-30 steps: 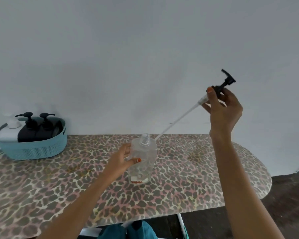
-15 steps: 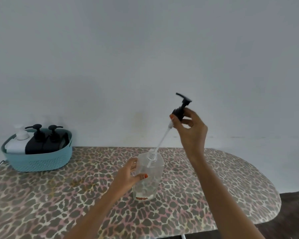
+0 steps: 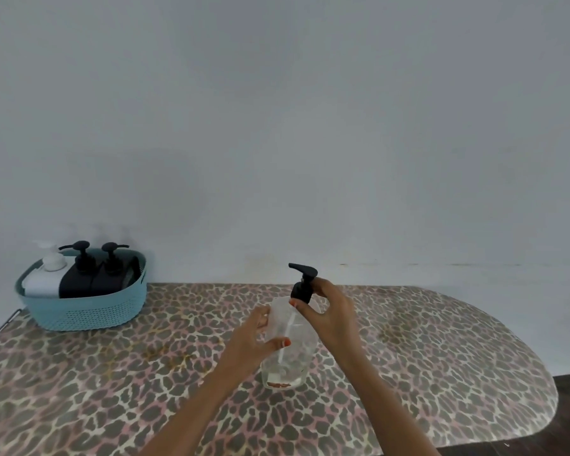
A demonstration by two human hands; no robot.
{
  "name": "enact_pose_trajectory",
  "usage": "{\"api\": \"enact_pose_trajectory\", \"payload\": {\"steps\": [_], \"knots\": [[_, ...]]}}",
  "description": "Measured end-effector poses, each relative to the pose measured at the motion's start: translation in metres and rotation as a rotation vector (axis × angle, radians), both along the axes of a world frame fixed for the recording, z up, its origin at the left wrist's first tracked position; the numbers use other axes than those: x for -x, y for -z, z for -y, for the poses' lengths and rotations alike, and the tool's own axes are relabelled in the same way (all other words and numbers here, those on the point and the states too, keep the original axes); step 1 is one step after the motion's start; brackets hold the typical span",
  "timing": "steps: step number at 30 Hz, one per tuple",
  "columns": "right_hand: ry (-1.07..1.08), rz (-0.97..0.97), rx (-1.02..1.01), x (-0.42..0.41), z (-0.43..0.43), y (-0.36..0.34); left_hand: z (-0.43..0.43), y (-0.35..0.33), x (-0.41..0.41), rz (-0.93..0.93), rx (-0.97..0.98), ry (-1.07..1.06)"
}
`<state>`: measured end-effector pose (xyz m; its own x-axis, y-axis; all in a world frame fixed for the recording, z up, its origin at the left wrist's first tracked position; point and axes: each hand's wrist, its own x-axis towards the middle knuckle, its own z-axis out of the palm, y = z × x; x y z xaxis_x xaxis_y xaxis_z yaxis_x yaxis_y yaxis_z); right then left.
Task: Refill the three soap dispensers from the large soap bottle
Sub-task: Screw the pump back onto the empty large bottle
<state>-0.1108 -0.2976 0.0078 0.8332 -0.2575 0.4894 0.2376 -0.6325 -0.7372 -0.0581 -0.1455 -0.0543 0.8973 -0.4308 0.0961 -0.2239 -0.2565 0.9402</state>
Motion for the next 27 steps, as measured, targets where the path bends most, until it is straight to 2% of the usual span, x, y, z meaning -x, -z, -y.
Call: {"api": "enact_pose_trajectory", "payload": {"steps": [12, 17, 19, 27], "knots": [[0.061, -0.116, -0.078, -0.006, -0.011, 0.003, 0.000, 0.001, 0.001, 0.007, 0.016, 0.001], [-0.206, -0.175, -0.157, 0.001, 0.003, -0.007, 0.001, 0.000, 0.000, 0.008, 0.009, -0.008], [-0.243, -0.220, -0.178, 0.001, 0.007, -0.009, 0.001, 0.000, 0.000, 0.010, 0.006, -0.011], [-0.011, -0.130, -0.261, -0.011, -0.010, -0.007, 0.000, -0.001, 0.002, -0.003, 0.035, -0.004]]}}
